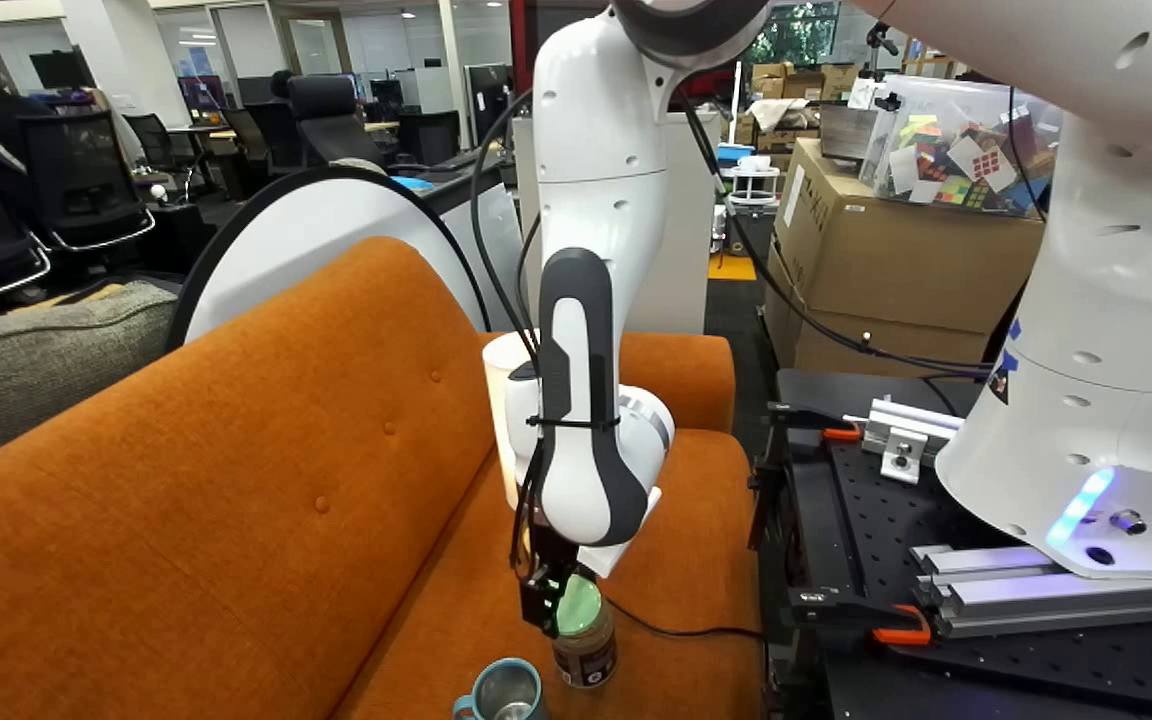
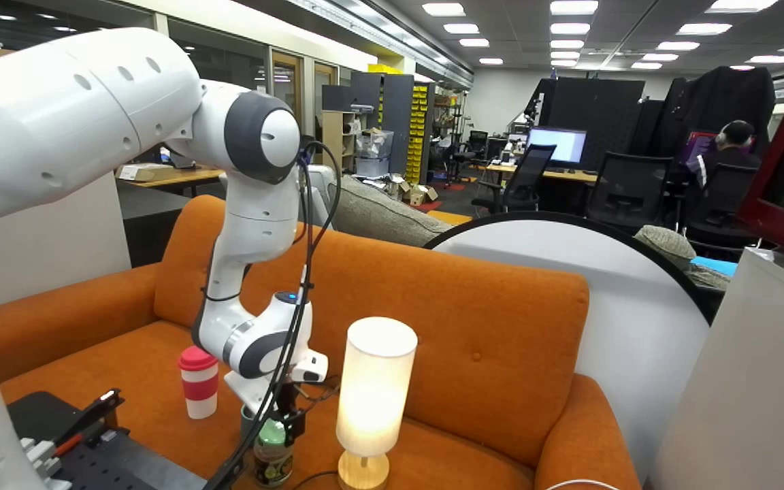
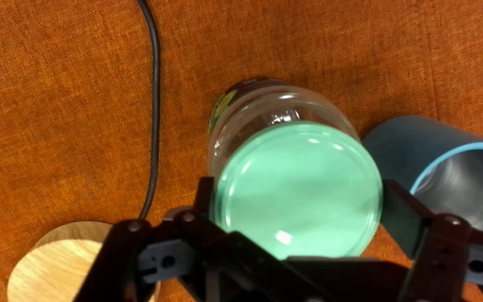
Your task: Cover the glass container with the green lid
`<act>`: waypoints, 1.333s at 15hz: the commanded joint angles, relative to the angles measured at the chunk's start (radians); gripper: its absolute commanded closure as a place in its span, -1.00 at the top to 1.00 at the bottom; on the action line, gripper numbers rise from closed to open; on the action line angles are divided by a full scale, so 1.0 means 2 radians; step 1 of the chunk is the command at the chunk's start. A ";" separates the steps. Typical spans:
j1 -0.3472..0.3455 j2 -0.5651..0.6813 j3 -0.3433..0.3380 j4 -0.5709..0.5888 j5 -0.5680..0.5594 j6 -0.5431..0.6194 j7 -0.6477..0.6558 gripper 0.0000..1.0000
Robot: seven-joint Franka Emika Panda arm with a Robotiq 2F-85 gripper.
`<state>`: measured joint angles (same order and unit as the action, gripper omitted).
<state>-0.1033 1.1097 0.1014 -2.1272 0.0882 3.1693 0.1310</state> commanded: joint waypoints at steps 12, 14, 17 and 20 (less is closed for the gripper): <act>-0.011 -0.003 0.006 -0.011 0.002 0.001 -0.013 0.40; -0.009 -0.004 0.005 -0.013 0.002 0.003 -0.012 0.40; -0.010 -0.006 0.004 -0.017 0.002 0.006 -0.012 0.40; -0.012 -0.010 0.005 -0.024 0.002 0.011 -0.013 0.40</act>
<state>-0.1122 1.1071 0.1041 -2.1462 0.0879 3.1756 0.1260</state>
